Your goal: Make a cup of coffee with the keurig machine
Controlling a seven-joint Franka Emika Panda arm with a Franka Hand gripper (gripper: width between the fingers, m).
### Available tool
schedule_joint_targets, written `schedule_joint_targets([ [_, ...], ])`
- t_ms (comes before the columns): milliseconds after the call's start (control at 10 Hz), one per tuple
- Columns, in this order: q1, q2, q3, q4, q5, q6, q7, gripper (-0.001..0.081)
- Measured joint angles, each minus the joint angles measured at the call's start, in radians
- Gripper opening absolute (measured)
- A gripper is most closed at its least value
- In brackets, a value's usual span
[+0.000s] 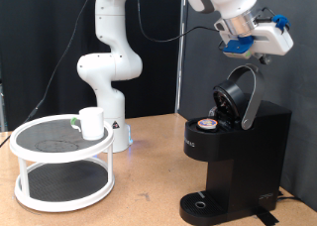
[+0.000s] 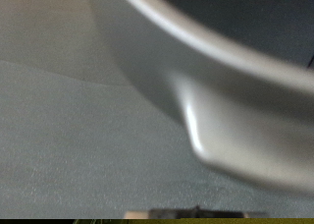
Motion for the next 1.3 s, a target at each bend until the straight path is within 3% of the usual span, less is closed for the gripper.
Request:
schedule_joint_targets([
  [1300,-0.024,-0.043,-0.016,-0.054,0.008,-0.021,-0.040,0.0005],
])
